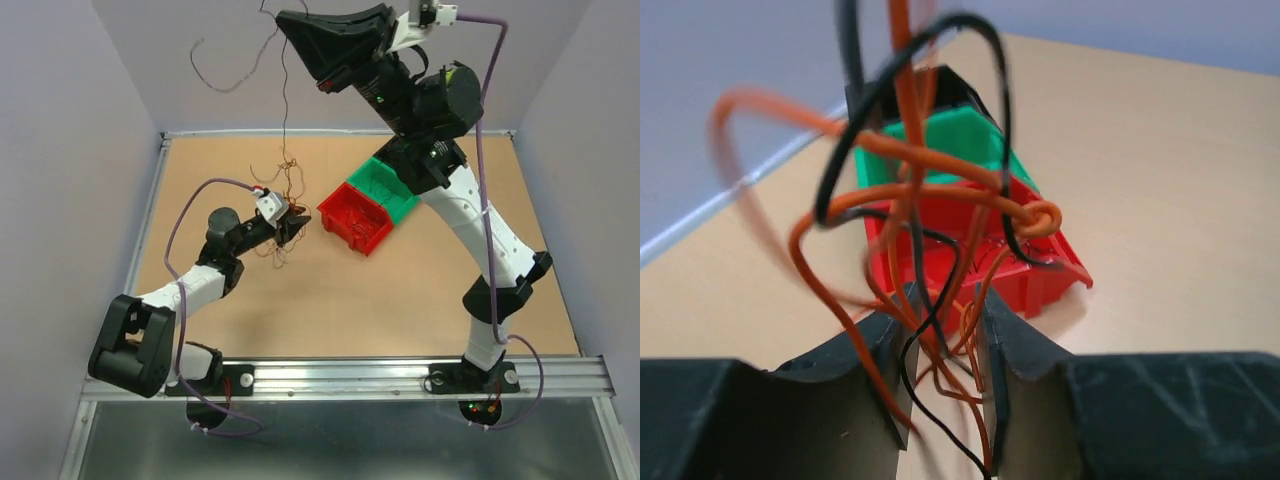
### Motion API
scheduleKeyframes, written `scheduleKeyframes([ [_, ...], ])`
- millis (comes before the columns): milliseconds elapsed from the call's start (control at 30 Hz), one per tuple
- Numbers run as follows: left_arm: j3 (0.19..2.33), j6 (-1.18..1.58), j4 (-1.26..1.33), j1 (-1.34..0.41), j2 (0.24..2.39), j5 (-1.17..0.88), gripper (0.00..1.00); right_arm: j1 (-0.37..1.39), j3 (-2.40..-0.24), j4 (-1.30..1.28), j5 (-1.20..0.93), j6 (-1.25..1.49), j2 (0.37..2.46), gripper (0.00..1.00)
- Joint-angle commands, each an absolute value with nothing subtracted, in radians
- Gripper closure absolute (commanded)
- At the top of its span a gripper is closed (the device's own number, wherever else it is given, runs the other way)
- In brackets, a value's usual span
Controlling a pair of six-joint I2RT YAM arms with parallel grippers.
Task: Untangle the cables
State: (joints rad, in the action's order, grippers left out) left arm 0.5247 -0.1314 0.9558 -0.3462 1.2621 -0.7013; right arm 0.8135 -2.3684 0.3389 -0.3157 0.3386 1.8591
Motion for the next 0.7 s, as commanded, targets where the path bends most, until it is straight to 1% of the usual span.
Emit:
scheduleKeyframes([
  [0, 0.575, -0.184, 0.916, -0.359, 1.282, -0.733, 0.65, 0.819, -2.459, 0.331, -0.198, 0.312, 1.810, 0.99],
  [33, 0.578, -0.190, 0.908, -0.360, 1.287, -0.730, 0.67, 0.819, -2.415, 0.350, -0.171, 0.299, 1.754, 1.00],
  [67, 0.586, -0.195, 0.894, -0.360, 1.289, -0.730, 0.69, 0.821, -2.313, 0.383, -0.158, 0.278, 1.726, 0.99],
  [200, 0.624, -0.219, 0.827, -0.361, 1.307, -0.665, 0.84, 0.821, -2.127, 0.429, -0.117, 0.227, 1.615, 1.00],
  [300, 0.656, -0.242, 0.769, -0.353, 1.305, -0.595, 0.90, 0.819, -2.039, 0.445, -0.083, 0.183, 1.557, 1.00],
  [333, 0.658, -0.241, 0.764, -0.339, 1.302, -0.528, 0.96, 0.821, -2.020, 0.448, -0.057, 0.166, 1.543, 0.99],
  [367, 0.661, -0.238, 0.758, -0.324, 1.302, -0.497, 1.00, 0.821, -1.991, 0.452, -0.043, 0.154, 1.523, 1.00],
  [400, 0.667, -0.206, 0.758, -0.305, 1.302, -0.465, 1.00, 0.821, -1.964, 0.472, -0.031, 0.128, 1.482, 0.99],
  [433, 0.673, -0.180, 0.759, -0.245, 1.305, -0.442, 1.00, 0.821, -1.897, 0.483, -0.011, 0.114, 1.456, 0.99],
  [500, 0.701, -0.093, 0.758, -0.171, 1.322, -0.437, 1.00, 0.821, -1.827, 0.511, 0.020, 0.086, 1.404, 1.00],
  [533, 0.715, -0.066, 0.750, -0.134, 1.351, -0.434, 1.00, 0.821, -1.784, 0.521, 0.029, 0.078, 1.341, 0.99],
  [567, 0.733, -0.045, 0.735, -0.067, 1.371, -0.436, 1.00, 0.821, -1.704, 0.546, 0.049, 0.072, 1.310, 1.00],
  [667, 0.801, 0.029, 0.689, 0.027, 1.451, -0.462, 1.00, 0.821, -1.537, 0.577, 0.072, 0.051, 1.168, 1.00],
])
